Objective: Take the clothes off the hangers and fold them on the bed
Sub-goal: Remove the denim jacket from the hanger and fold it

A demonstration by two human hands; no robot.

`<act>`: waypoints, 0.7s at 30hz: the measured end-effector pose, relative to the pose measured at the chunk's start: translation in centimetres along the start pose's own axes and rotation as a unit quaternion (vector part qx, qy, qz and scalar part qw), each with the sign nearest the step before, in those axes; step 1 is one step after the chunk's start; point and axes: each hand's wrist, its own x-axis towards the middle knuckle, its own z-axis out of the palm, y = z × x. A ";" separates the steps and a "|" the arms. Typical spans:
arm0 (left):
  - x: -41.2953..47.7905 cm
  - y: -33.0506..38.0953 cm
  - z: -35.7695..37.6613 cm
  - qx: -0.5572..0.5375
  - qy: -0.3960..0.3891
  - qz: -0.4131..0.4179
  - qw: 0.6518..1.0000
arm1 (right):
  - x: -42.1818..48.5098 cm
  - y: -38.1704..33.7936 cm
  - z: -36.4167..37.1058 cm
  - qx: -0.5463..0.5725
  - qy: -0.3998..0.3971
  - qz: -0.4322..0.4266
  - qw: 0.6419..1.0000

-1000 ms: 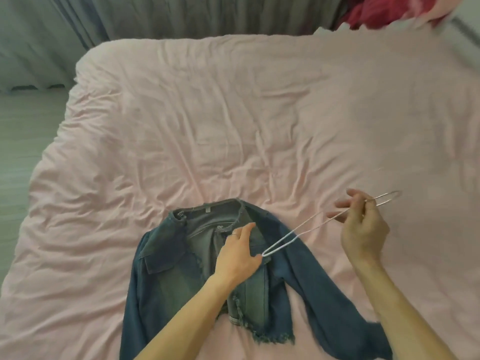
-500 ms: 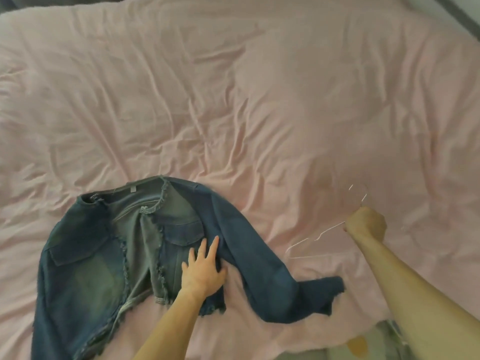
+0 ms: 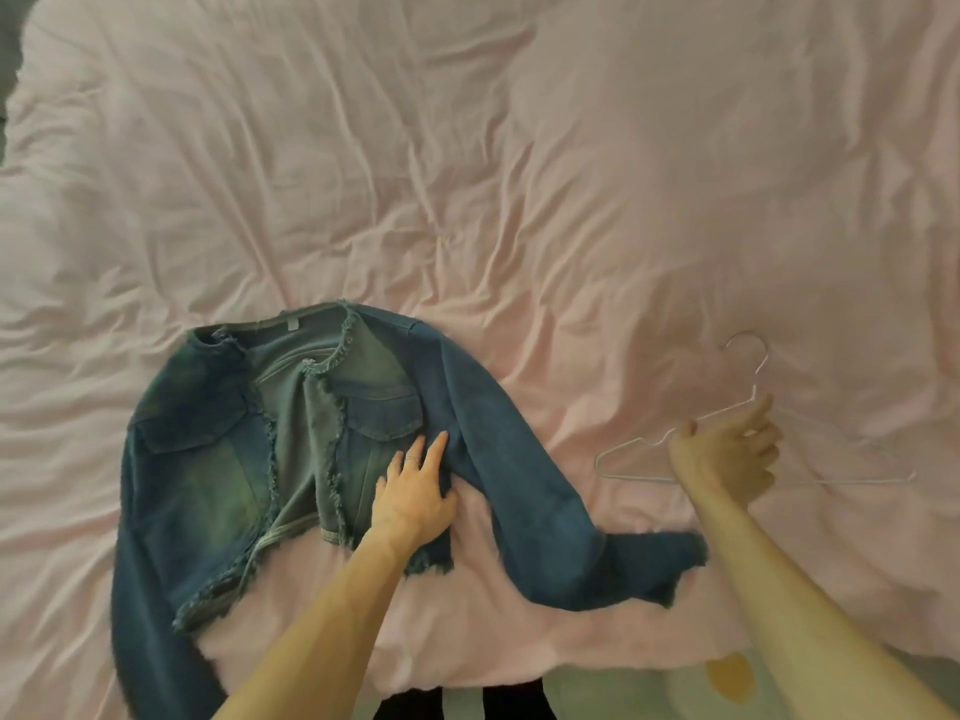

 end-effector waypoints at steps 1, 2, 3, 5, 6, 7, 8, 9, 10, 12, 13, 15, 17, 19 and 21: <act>-0.3 -0.1 -0.3 -0.007 0.011 0.006 1.000 | -1.9 -0.4 0.3 -0.021 0.000 -0.041 0.999; -0.9 -0.3 -0.5 -0.018 0.029 0.011 0.999 | -4.1 -1.1 0.8 -0.027 -0.003 -0.090 0.996; -1.4 -0.4 -0.7 -0.031 0.050 0.017 0.998 | -6.1 -1.7 1.3 -0.026 -0.005 -0.142 0.990; -3.2 -1.4 -1.1 -0.059 0.100 0.018 0.993 | -10.7 -3.6 2.3 -0.004 -0.013 -0.258 0.966; -4.2 -2.1 -1.1 -0.069 0.125 0.015 0.990 | -13.0 -4.5 2.7 0.011 -0.019 -0.314 0.949; -5.3 -3.1 -1.0 -0.073 0.150 0.009 0.986 | -15.3 -5.2 3.0 0.025 -0.025 -0.367 0.930; -6.5 -4.4 -0.9 -0.075 0.176 0.000 0.982 | -17.7 -5.9 3.6 0.037 -0.036 -0.413 0.909; -7.6 -5.8 -0.6 -0.072 0.203 -0.008 0.977 | -19.7 -6.3 4.2 0.044 -0.055 -0.449 0.891; -8.6 -7.3 -0.3 -0.069 0.228 -0.021 0.971 | -21.4 -6.5 4.8 0.046 -0.079 -0.473 0.876; -10.6 -10.8 0.4 -0.062 0.258 -0.070 0.962 | -24.5 -6.5 6.5 0.019 -0.126 -0.512 0.849; -11.5 -12.4 0.8 -0.054 0.263 -0.096 0.959 | -25.7 -6.2 7.4 -0.004 -0.139 -0.524 0.840; -13.1 -15.6 1.6 -0.056 0.240 -0.167 0.955 | -27.5 -5.4 9.3 -0.056 -0.159 -0.537 0.826; -14.3 -18.5 2.2 -0.106 0.203 -0.263 0.937 | -28.6 -4.4 11.1 -0.105 -0.176 -0.535 0.820; -14.8 -20.5 2.5 -0.180 0.183 -0.327 0.910 | -28.6 -3.3 12.2 -0.137 -0.186 -0.493 0.839; -14.7 -22.1 2.4 -0.239 0.171 -0.351 0.889 | -28.5 -2.3 13.0 -0.126 -0.181 -0.417 0.882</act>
